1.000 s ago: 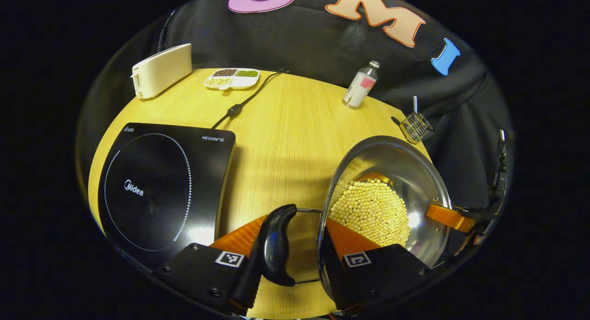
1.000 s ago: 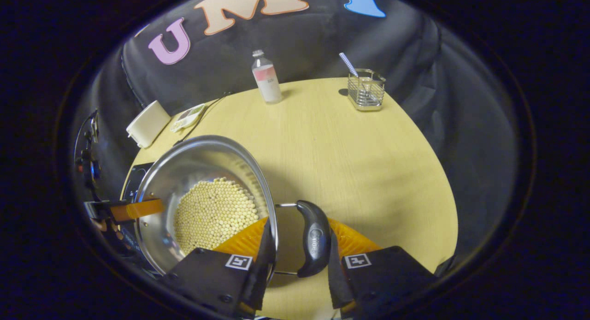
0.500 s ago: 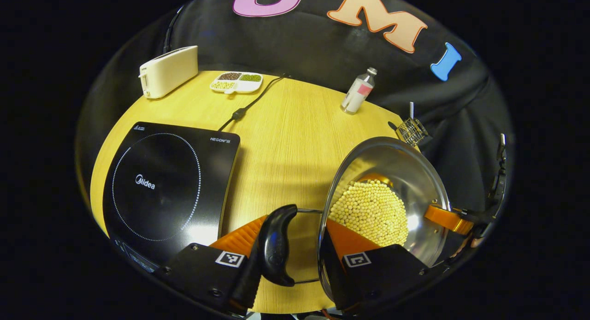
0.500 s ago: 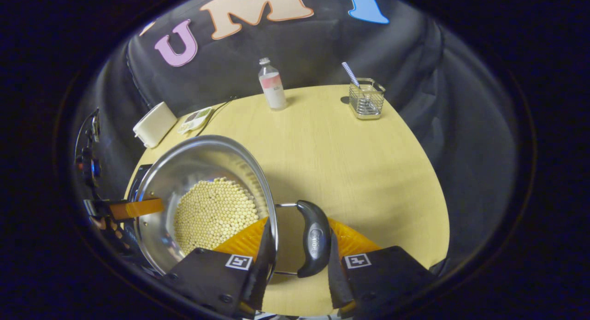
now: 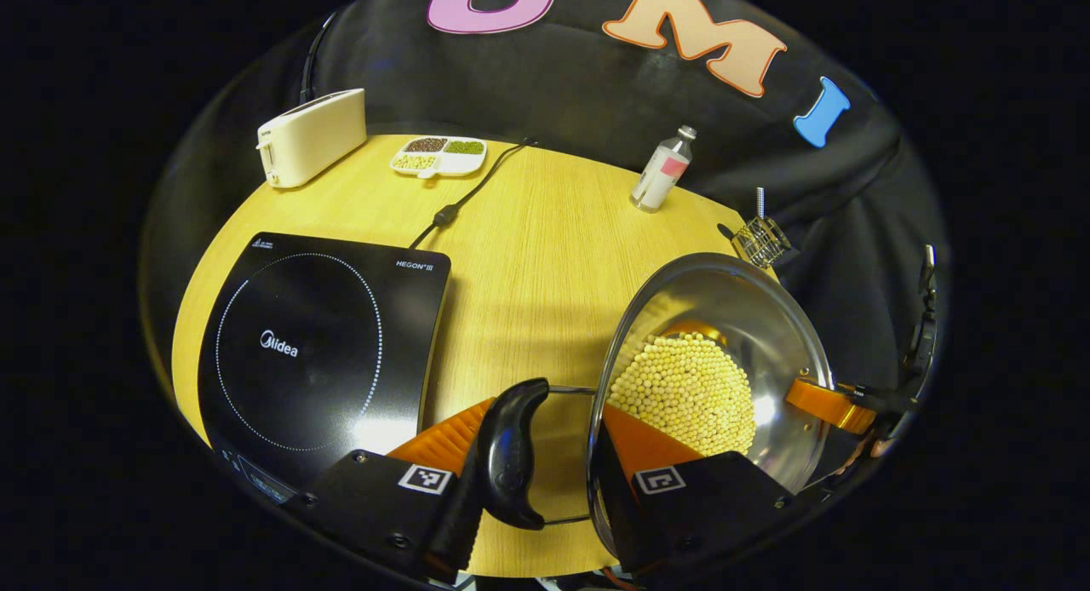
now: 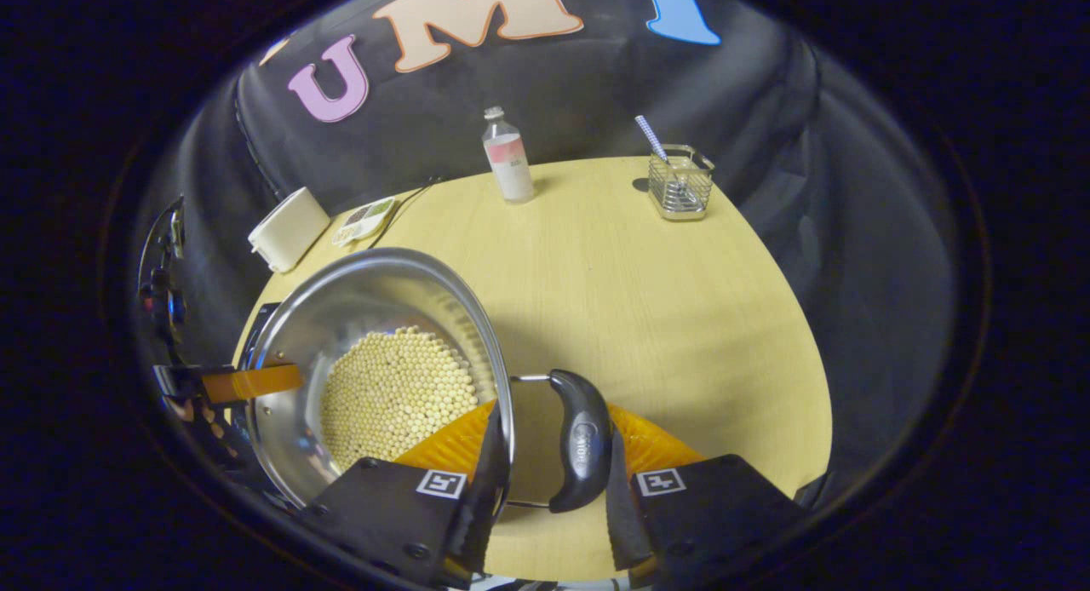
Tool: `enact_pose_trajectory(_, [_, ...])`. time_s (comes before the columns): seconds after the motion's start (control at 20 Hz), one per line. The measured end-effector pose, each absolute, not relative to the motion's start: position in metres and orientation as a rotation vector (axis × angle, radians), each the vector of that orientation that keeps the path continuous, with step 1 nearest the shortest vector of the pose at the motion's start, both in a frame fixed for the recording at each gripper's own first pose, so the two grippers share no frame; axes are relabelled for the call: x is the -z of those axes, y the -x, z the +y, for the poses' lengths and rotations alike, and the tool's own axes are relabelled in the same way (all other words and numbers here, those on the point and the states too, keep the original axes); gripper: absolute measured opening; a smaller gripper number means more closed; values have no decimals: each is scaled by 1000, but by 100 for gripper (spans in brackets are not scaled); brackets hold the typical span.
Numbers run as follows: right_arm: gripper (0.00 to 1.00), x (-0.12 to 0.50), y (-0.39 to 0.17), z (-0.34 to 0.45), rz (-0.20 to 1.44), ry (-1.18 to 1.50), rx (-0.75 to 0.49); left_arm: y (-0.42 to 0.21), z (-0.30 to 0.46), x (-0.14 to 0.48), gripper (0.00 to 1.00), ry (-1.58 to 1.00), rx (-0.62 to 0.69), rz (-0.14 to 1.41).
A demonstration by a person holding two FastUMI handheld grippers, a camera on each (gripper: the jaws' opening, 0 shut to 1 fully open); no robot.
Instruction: First push the handle of the pot to place it horizontally, then grasp the pot with both hands and set it on the induction cooktop.
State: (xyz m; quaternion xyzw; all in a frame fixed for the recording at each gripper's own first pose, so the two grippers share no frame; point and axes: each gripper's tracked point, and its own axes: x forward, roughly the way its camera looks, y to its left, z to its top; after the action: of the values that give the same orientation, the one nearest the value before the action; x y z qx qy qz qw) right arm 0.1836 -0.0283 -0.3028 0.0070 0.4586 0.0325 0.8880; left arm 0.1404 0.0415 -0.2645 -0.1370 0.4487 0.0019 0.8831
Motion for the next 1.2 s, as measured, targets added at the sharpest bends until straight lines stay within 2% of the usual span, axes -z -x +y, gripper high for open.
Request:
enact_pose_trajectory(0.3, [52,297,-171,2,953,-34,-3,-143,71,259,66,269,44,966])
enact_pose_trajectory(0.55, [53,284,-158,52,937,-42,4,-129,118,241,64,275,49,964])
enact_pose_trajectory(0.85, [53,283,-143,116,943,-60,-17,-107,179,233,65,274,34,967])
enact_pose_trajectory(1.2, [52,286,-145,170,968,-66,-96,-87,229,222,64,290,-59,948])
